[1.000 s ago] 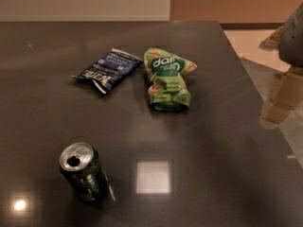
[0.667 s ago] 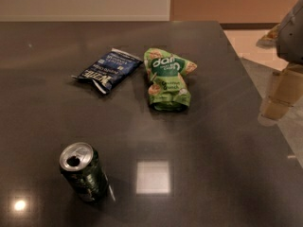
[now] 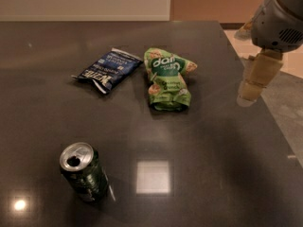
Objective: Move green rice chip bag near green can
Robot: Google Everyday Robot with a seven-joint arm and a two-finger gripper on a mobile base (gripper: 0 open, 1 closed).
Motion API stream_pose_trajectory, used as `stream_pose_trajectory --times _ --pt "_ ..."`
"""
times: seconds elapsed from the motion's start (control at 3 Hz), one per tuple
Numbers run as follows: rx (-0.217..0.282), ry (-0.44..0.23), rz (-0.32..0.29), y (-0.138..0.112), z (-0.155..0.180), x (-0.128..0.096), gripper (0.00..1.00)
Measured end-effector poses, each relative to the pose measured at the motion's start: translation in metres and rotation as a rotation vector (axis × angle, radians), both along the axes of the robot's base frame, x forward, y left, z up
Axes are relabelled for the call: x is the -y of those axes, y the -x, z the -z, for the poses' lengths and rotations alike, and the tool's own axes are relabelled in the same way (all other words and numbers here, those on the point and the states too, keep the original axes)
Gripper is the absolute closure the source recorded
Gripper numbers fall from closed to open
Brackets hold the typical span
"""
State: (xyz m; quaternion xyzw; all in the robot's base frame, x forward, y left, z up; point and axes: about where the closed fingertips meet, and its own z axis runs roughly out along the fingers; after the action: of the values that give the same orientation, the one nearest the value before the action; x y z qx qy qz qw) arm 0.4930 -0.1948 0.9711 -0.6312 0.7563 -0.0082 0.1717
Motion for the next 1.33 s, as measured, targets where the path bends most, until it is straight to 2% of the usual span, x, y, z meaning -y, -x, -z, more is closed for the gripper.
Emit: stream_pose_trajectory --times 0.33,0.67,1.0,1.33 --pt "-0.012 -0.063 0.033 -0.03 0.005 -0.021 0.0" --pt "-0.035 -0.123 0.107 -0.05 0.011 -0.046 0.0" --pt "-0.057 -0.169 0.208 -0.066 0.019 -0.074 0.0" --pt "-0.059 -0.165 0.302 -0.08 0.032 -0.098 0.0"
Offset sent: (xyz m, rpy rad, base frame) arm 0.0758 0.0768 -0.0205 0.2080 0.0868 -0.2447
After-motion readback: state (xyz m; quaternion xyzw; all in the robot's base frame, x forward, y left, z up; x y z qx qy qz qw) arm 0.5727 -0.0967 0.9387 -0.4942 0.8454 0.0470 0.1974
